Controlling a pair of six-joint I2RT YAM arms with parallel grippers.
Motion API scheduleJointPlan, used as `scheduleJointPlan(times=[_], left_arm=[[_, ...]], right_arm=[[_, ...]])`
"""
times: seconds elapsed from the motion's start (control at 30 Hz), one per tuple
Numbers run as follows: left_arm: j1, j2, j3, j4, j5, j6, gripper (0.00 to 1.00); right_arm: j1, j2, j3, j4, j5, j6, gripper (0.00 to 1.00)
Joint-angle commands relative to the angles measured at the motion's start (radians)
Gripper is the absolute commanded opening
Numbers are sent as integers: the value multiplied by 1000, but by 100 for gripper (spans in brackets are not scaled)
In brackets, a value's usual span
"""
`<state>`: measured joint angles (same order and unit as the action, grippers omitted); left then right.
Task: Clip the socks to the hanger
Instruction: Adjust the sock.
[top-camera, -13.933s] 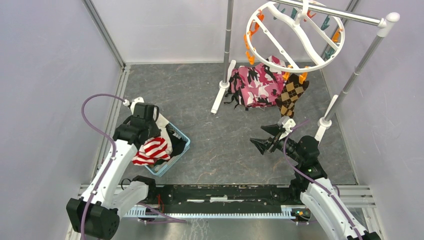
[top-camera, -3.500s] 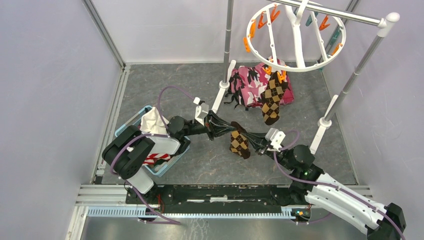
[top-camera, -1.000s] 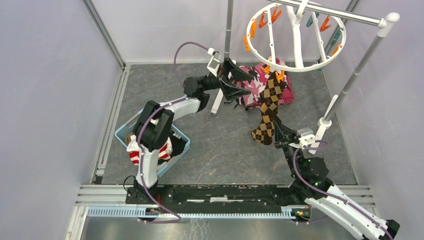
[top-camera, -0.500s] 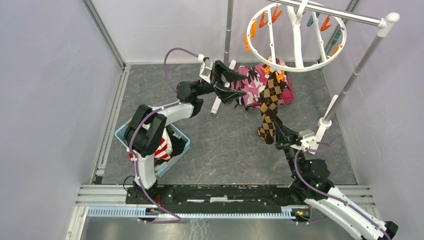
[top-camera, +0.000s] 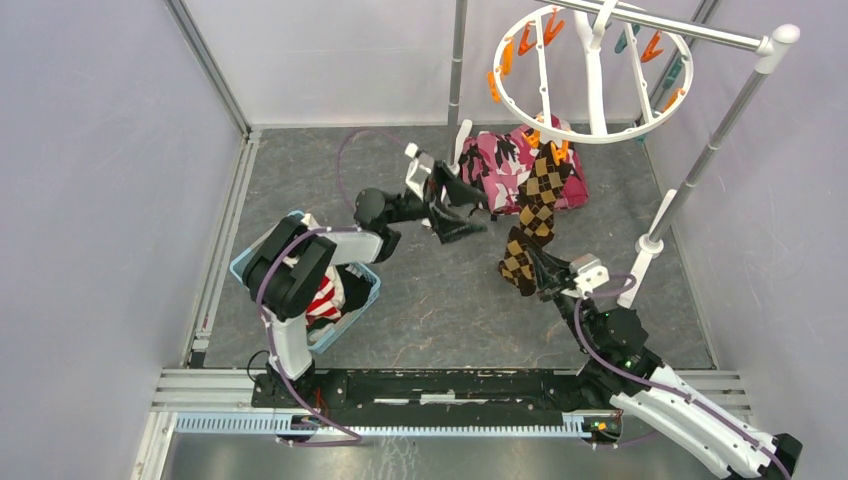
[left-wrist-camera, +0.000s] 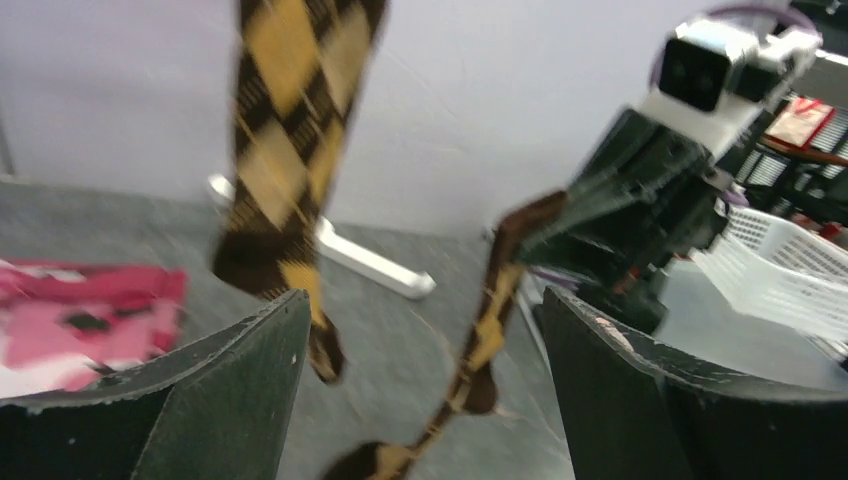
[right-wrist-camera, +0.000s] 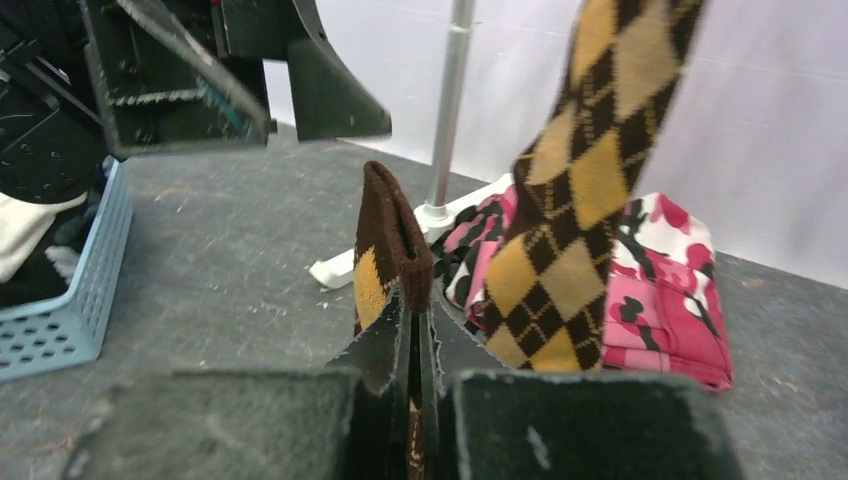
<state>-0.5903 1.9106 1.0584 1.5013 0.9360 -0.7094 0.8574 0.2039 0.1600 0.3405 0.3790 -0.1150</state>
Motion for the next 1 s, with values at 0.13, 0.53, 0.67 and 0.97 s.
scheduleJointPlan(times=[0.13,0.53,0.67,0.97], left_arm=[[-42,-214,-285,235,47,150,92],[-97,-222,-365,235,-79,219,89],[-103,-206,-339,236,-65,197,77],[-109,-174,-299,236,-32,141,35]], right_arm=[[4,99,79,75,-249,-64,0],[3,205,123,120,-376,-31,0],[3,208,127,119,-377,-29,0],[2,216,126,120,-405,-22,0]])
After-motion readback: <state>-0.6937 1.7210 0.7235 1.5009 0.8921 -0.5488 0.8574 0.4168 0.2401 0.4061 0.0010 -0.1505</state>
